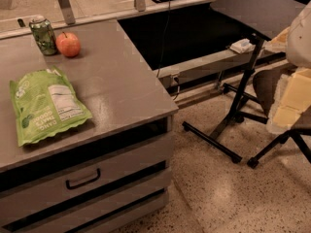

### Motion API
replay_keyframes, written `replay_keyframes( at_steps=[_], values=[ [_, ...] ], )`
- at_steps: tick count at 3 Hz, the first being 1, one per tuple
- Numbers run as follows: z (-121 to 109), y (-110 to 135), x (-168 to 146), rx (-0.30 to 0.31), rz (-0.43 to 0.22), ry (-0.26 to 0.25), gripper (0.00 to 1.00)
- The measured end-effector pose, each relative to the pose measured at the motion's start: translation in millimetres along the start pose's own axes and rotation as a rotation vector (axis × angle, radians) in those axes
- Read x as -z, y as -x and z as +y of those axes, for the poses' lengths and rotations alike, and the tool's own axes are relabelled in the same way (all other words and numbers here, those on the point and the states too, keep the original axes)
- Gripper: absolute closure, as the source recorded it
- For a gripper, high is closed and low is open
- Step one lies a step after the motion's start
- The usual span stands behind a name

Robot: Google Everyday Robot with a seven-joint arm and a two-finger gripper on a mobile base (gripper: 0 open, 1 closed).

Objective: Pick green rice chip bag

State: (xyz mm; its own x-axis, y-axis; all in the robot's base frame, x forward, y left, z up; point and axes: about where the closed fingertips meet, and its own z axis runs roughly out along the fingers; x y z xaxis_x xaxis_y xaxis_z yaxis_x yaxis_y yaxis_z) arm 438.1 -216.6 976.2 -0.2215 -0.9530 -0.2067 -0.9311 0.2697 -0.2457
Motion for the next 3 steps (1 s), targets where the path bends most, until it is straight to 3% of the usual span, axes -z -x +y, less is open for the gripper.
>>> replay_keyframes(
  at_steps=[1,2,3],
  values=[
    [0,0,0,0.0,0.0,0.0,0.0],
    [-19,22,-4,0.068,0.003,-0.002,0.0],
    [-53,70,-18,0.246,0.017,0.022,0.0]
  ],
)
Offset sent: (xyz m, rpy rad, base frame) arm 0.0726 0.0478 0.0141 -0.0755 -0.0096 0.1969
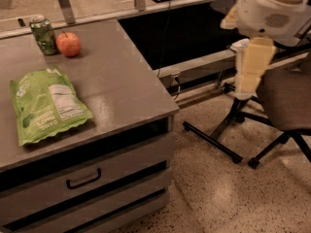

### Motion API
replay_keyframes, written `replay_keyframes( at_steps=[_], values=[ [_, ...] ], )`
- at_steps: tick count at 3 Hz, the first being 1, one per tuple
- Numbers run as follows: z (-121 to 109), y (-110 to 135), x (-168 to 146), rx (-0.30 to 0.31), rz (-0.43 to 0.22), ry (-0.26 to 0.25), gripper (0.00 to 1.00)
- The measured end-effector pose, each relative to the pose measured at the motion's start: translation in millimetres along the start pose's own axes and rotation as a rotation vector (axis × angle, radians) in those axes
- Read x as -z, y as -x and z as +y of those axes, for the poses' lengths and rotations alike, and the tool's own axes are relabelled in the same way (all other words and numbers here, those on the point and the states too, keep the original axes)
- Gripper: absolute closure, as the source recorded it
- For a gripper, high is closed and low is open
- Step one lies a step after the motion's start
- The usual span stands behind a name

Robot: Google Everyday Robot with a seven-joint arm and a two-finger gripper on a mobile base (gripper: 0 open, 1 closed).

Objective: Pick green rice chip bag

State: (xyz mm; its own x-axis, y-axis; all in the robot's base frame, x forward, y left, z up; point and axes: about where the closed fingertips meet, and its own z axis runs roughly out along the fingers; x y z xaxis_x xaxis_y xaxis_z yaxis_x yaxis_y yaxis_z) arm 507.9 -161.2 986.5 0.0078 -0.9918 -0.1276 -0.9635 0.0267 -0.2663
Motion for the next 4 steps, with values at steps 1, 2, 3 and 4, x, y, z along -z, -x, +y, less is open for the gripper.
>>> replay_keyframes(
  at_steps=[1,2,3,4],
  values=[
    [-46,69,-29,0.285,-0.001,0.018,0.0],
    [-66,140,-54,0.559,-0.027,0.0,0.0],
    [-59,206,-81,0.807,-0.059,-0.014,0.0],
    [-56,214,-85,0.851,-0.066,-0.02,0.0]
  ],
)
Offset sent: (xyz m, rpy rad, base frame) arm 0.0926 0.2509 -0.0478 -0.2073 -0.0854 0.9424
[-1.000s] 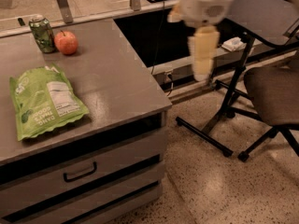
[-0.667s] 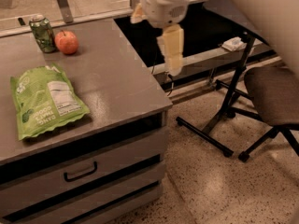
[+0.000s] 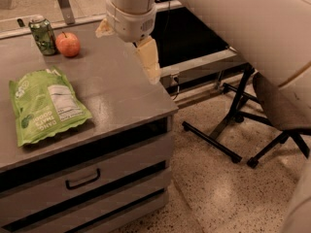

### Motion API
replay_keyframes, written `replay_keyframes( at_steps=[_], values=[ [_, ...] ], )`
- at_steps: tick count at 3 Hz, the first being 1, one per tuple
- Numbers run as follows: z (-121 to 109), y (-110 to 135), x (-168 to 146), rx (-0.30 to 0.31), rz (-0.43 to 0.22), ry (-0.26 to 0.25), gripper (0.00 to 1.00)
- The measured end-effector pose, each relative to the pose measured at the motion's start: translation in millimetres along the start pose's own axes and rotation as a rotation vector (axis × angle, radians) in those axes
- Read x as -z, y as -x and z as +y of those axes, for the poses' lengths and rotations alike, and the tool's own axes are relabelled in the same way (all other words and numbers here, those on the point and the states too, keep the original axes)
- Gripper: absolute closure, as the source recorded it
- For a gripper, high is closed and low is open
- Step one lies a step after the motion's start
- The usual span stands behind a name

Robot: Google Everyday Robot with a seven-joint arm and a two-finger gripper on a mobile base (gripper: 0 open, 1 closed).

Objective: Pick green rice chip bag

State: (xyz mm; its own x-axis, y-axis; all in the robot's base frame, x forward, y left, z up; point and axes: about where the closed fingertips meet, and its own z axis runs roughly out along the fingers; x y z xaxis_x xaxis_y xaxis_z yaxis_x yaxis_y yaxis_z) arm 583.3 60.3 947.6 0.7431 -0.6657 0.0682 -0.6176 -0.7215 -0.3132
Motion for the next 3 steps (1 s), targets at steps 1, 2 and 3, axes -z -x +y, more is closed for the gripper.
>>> replay_keyframes(
  at_steps=[1,2,3],
  values=[
    [0,0,0,0.0,0.0,0.0,0.0],
    [-29,10,-9,0.11,-0.01,-0.028,0.0],
    [-78,40,-27,0.311,-0.037,-0.071,0.0]
  ],
)
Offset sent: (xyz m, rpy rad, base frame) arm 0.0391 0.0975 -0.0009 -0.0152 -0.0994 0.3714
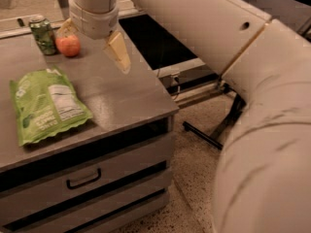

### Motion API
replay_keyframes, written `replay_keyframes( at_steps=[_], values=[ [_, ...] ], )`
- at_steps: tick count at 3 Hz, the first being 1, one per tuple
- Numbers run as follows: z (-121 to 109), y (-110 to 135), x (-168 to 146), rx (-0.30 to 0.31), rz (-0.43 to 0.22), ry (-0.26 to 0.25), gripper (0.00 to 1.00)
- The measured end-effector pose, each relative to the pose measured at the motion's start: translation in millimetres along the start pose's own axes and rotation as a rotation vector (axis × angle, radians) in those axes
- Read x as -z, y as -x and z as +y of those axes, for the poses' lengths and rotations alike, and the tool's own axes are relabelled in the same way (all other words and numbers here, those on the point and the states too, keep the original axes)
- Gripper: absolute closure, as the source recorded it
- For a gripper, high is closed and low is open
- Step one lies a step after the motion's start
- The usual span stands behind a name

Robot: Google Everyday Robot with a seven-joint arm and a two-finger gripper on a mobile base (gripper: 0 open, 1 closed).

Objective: Pick green rice chip bag

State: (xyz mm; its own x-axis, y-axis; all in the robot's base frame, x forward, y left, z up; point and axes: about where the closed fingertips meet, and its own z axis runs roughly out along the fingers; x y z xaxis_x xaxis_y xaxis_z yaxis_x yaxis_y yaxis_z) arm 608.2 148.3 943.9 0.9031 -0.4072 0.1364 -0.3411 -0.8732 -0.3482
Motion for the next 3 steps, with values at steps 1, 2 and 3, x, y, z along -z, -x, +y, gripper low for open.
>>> replay_keyframes(
  at_steps=[1,2,3],
  values=[
    [-50,35,-24,0.278,-0.01,0.0,0.0],
    [-77,64,-45,0.523,-0.036,0.008,0.0],
    [-91,91,-68,0.69,-0.071,0.057,0.0]
  ],
)
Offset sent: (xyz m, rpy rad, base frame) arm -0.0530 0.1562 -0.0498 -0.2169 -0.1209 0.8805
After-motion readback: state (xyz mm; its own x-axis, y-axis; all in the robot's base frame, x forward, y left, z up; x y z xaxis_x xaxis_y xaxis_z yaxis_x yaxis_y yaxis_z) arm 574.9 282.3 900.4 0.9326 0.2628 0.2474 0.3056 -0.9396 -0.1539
